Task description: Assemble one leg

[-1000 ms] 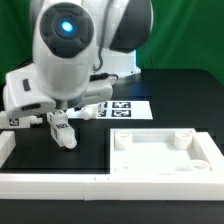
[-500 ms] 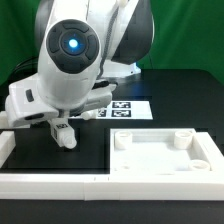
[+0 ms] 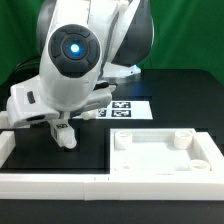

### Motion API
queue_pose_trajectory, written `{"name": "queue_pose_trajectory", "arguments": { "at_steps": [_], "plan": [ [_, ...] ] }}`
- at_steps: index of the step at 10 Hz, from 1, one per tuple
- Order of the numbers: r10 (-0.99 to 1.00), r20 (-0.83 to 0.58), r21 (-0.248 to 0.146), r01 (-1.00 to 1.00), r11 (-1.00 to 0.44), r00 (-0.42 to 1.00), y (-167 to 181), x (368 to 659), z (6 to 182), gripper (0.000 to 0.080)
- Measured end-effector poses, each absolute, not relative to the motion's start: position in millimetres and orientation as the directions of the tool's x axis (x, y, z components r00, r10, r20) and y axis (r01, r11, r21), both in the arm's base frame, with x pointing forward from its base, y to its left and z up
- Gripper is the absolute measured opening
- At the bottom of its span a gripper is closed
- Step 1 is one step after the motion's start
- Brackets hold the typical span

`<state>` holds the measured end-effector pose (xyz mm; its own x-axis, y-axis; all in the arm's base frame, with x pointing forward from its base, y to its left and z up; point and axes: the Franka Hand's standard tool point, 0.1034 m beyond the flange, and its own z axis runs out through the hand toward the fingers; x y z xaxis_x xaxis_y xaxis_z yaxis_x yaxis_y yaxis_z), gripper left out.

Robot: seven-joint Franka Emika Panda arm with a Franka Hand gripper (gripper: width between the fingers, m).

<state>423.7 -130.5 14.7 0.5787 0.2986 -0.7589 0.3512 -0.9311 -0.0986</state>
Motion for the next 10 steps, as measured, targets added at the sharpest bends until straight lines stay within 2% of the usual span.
{"name": "queue_pose_trajectory", "arguments": {
  "at_steps": [2,4,9,10],
  "plan": [
    [0.299,-0.759,-0.099,0.352,-0.931,0.578,-130.3,423.7,14.7,0.0640],
    [0.299,-0.759,-0.099,0.352,-0.931,0.578,-130.2,423.7,14.8,0.0282],
    [0.317,-0.755,-0.112,0.363,-0.925,0.574,-130.5,425.1,17.4,0.0285],
    [0.330,-0.761,-0.129,0.368,-0.921,0.558,-129.8,425.9,29.5,0.0285]
  ]
}}
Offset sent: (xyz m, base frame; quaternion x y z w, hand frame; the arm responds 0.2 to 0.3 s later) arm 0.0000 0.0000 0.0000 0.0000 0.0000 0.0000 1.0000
